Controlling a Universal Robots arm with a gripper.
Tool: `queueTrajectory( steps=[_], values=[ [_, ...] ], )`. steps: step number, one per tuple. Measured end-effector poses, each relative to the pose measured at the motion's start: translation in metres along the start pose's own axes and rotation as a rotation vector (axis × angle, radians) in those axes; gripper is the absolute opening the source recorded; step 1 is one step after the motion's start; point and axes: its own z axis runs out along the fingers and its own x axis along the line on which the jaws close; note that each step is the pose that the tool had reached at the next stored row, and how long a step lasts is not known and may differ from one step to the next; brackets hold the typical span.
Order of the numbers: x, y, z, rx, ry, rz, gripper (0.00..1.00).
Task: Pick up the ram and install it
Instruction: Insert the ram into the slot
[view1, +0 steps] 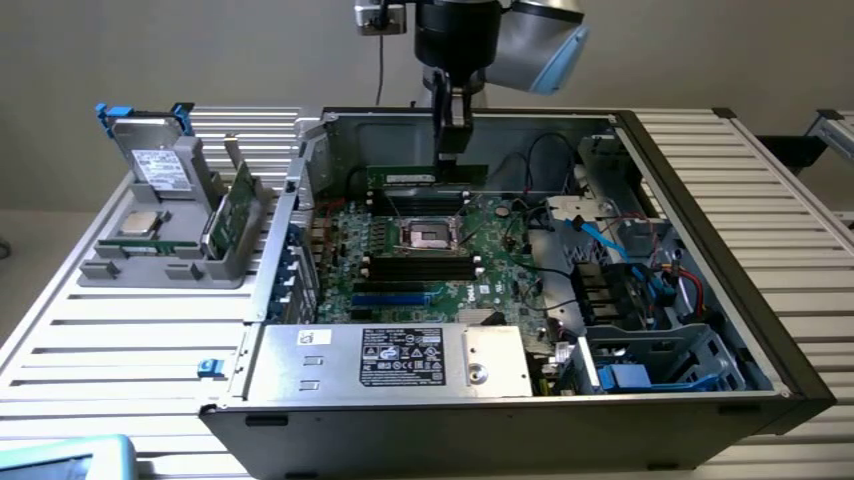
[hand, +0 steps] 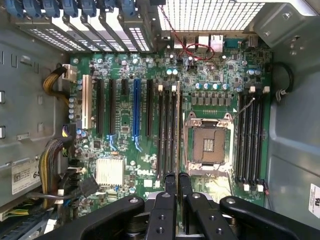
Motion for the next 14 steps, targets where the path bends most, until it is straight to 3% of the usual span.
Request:
queueTrajectory(
  steps=[14],
  values=[
    [0.002, 0.0009, 0.0182, -0.0007, 0.0229, 0.000, 0.14]
  ],
)
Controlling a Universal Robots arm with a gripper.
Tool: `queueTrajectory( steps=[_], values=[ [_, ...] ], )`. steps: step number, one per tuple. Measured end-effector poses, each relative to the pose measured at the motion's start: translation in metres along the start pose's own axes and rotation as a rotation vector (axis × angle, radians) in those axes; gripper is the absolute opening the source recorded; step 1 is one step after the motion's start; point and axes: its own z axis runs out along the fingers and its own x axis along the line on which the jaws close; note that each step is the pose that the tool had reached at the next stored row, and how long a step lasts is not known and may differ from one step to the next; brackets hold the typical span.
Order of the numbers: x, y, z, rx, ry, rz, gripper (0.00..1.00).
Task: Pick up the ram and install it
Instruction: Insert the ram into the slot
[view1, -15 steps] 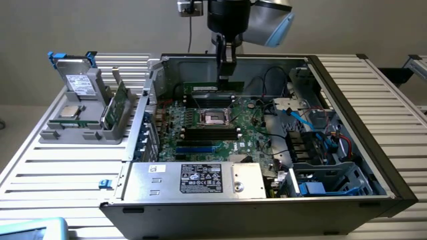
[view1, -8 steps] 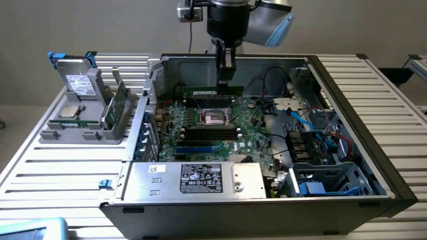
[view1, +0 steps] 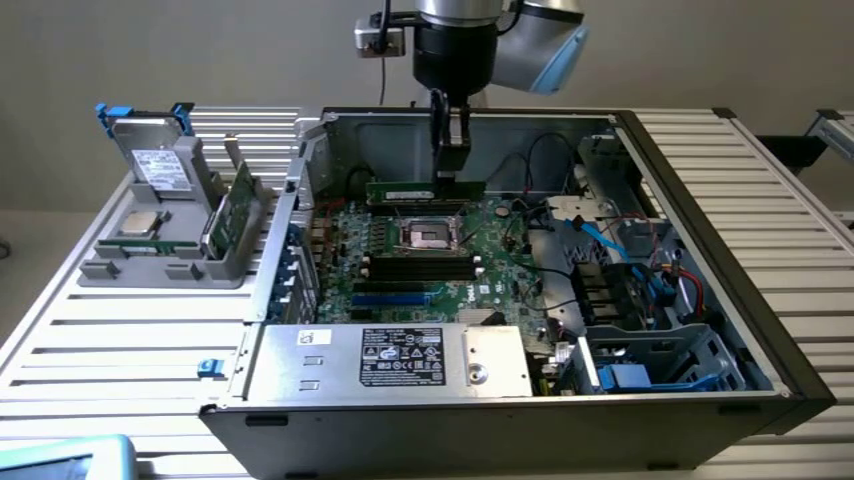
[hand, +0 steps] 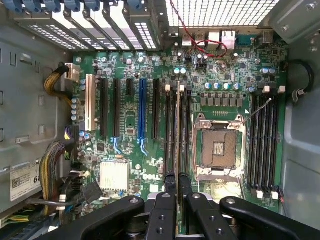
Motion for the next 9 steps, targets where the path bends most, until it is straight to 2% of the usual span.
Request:
queueTrajectory(
  steps=[4, 9],
  values=[
    [-0.003, 0.0001, 0.0070, 0.0000, 0.0013, 0.000, 0.14],
    [-0.006, 0.0001, 0.0136, -0.0002, 0.0169, 0.000, 0.14]
  ],
)
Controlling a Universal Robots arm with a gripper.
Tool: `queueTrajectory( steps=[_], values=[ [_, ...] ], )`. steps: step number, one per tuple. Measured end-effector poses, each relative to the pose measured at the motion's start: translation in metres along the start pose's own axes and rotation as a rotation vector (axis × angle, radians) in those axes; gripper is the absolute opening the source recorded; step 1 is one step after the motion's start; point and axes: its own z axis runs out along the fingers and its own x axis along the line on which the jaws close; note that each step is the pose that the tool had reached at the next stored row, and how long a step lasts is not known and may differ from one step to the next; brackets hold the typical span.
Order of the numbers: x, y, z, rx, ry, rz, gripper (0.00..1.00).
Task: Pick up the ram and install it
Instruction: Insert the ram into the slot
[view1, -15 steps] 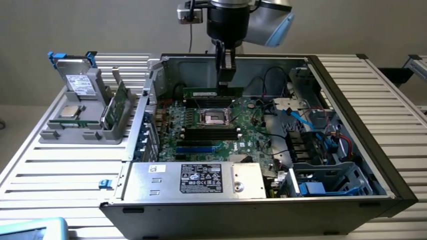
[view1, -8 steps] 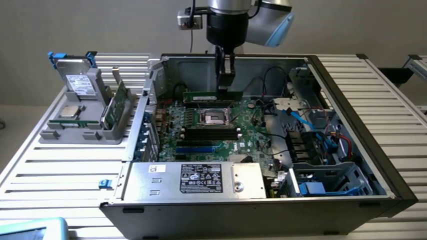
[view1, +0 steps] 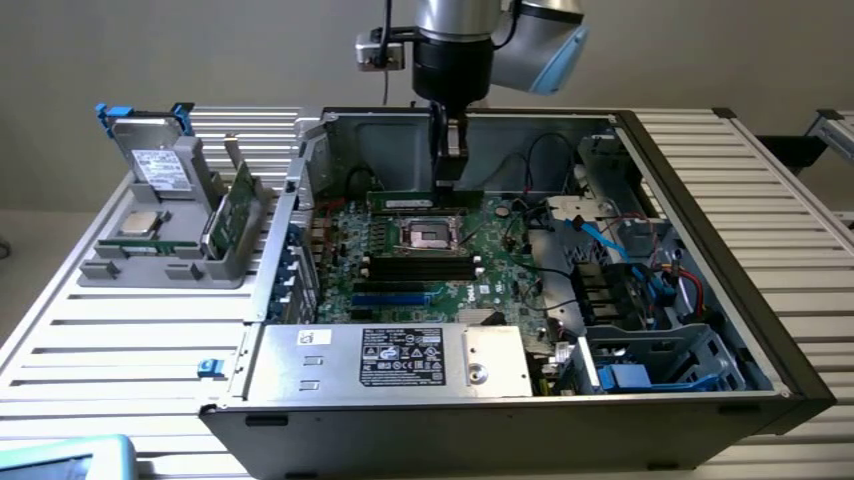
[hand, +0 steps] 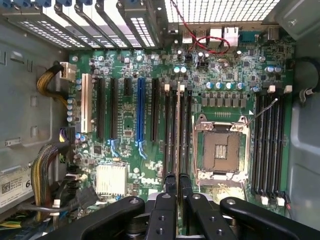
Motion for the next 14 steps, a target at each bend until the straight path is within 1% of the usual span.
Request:
queueTrajectory(
  steps=[1, 3, 8, 9, 14],
  values=[
    [0.000, -0.0001, 0.0012, -0.0002, 0.0031, 0.000, 0.14],
    [-0.001, -0.0002, 0.0050, -0.0001, 0.0035, 0.000, 0.14],
    [0.004, -0.0002, 0.0146, 0.0000, -0.0058, 0.000, 0.14],
    [0.005, -0.0004, 0.0168, 0.0004, -0.0067, 0.000, 0.14],
    [0.005, 0.0000, 0.0257, 0.0001, -0.0066, 0.000, 0.14]
  ],
)
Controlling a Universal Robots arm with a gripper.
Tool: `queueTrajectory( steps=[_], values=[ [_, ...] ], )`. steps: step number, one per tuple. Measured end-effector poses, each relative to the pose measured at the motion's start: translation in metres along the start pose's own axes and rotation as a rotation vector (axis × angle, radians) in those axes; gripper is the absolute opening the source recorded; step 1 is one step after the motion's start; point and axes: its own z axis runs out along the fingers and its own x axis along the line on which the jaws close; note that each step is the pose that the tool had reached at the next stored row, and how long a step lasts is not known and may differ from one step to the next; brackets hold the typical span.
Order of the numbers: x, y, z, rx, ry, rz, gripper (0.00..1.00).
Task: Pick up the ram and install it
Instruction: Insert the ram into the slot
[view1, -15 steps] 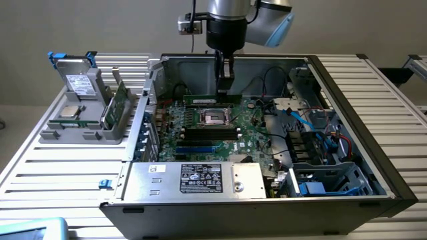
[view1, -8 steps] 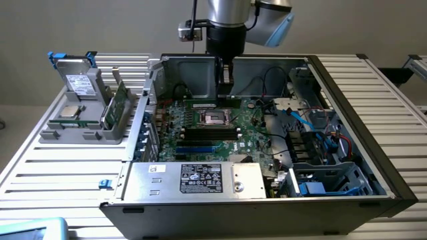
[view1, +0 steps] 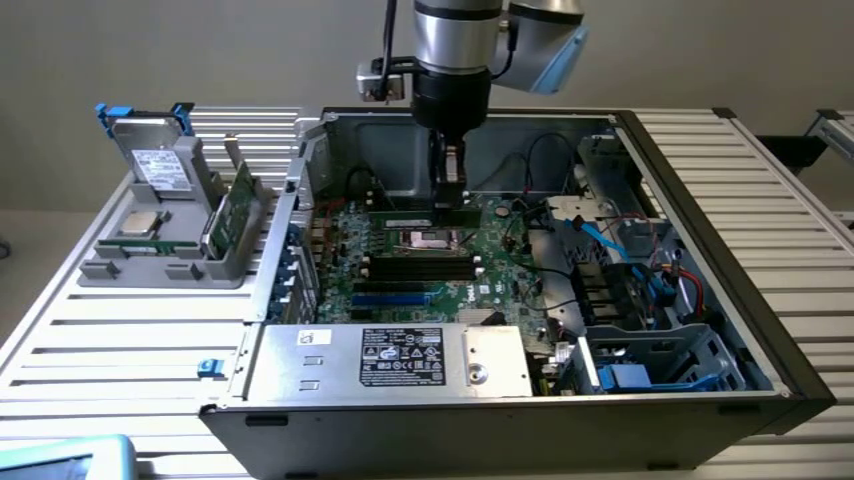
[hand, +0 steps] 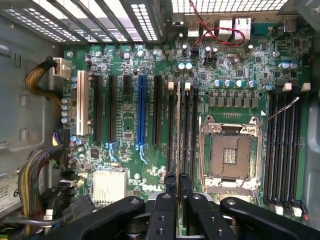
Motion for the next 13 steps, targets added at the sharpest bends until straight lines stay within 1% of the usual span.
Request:
queueTrajectory(
  steps=[13],
  values=[
    [-0.002, 0.0005, 0.0235, 0.0000, 0.0001, 0.000, 0.14]
  ],
)
